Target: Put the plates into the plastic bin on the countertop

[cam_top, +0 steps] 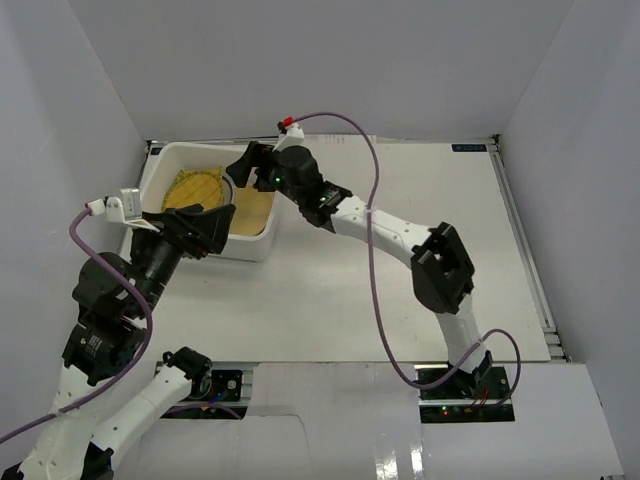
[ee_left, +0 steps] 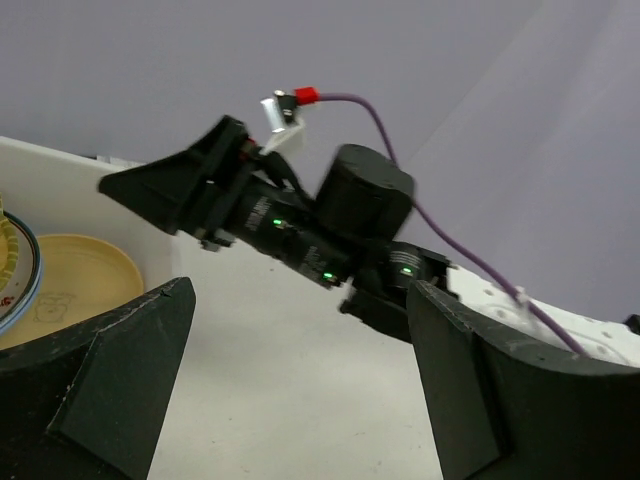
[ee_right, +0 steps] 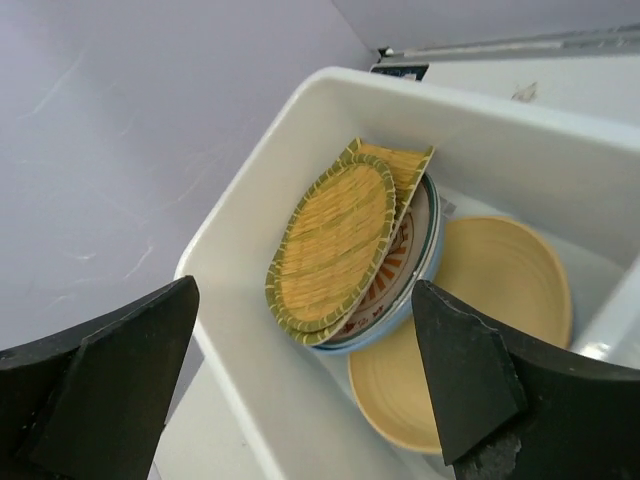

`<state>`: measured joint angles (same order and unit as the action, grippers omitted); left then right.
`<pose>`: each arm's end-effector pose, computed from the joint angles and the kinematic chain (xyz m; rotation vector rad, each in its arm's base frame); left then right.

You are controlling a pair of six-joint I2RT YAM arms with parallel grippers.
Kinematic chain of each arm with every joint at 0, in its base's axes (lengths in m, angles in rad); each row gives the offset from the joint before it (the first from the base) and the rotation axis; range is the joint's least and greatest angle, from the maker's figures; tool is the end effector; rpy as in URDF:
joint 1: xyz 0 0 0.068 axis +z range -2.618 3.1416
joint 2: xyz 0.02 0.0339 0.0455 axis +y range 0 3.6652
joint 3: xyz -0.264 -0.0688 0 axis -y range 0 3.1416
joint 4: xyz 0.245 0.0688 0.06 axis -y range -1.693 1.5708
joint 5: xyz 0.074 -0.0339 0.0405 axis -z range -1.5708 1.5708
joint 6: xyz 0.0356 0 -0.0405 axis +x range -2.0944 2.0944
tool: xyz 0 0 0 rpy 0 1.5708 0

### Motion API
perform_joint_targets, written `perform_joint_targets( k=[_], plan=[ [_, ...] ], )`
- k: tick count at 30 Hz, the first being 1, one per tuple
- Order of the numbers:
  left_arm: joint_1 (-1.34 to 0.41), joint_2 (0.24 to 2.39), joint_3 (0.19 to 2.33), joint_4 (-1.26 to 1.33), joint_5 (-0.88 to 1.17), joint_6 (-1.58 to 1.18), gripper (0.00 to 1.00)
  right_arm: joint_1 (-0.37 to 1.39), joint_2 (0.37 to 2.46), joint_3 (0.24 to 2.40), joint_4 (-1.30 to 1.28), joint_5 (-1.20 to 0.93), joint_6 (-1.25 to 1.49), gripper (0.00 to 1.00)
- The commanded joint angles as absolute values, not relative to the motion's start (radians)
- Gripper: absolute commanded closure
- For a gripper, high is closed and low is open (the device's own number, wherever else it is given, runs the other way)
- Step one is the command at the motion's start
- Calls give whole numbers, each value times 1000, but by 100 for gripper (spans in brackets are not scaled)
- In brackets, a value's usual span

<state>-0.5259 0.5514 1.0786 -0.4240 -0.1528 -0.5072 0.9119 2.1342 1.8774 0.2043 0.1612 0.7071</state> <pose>0.0765 -0.0381 0.4382 -0.1137 1.5067 -0.7243 0.3242 0.4094 0.3268 -0.0451 1.7414 1.0963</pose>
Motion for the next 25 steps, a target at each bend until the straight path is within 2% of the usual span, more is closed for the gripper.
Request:
perform_joint_targets(
  k=[1, 2, 4, 6, 11, 16, 18, 21, 24, 25],
  plan=[
    [-528, 574, 1158, -451, -184, -473, 2, 913, 1881, 1714, 339, 152, 572, 6],
    [-529, 577, 1164, -466, -187, -472, 2, 914, 1770, 1562, 348, 149, 516, 10],
    [-528, 572, 1158, -480, -166, -466, 2, 911, 1647, 1403, 350, 153, 464, 10],
    [-529, 543, 1128, -505, -152, -460, 2, 911, 1438, 1165, 336, 155, 381, 10],
    [-528, 428, 968, -600, -181, -520, 2, 910, 966, 759, 89, 216, 307, 10],
    [-528, 332, 846, -683, -172, -629, 2, 911, 553, 487, 2, 305, 357, 10],
    [-528, 276, 804, -686, -167, -647, 2, 910, 479, 380, 5, 327, 383, 10],
    [-528, 229, 740, -663, -157, -663, 2, 910, 423, 347, 26, 337, 397, 10],
    [-528, 206, 736, -605, -134, -643, 2, 911, 449, 454, 2, 347, 293, 10],
    [-528, 225, 751, -566, -130, -628, 2, 910, 469, 554, -18, 366, 225, 10]
  ],
)
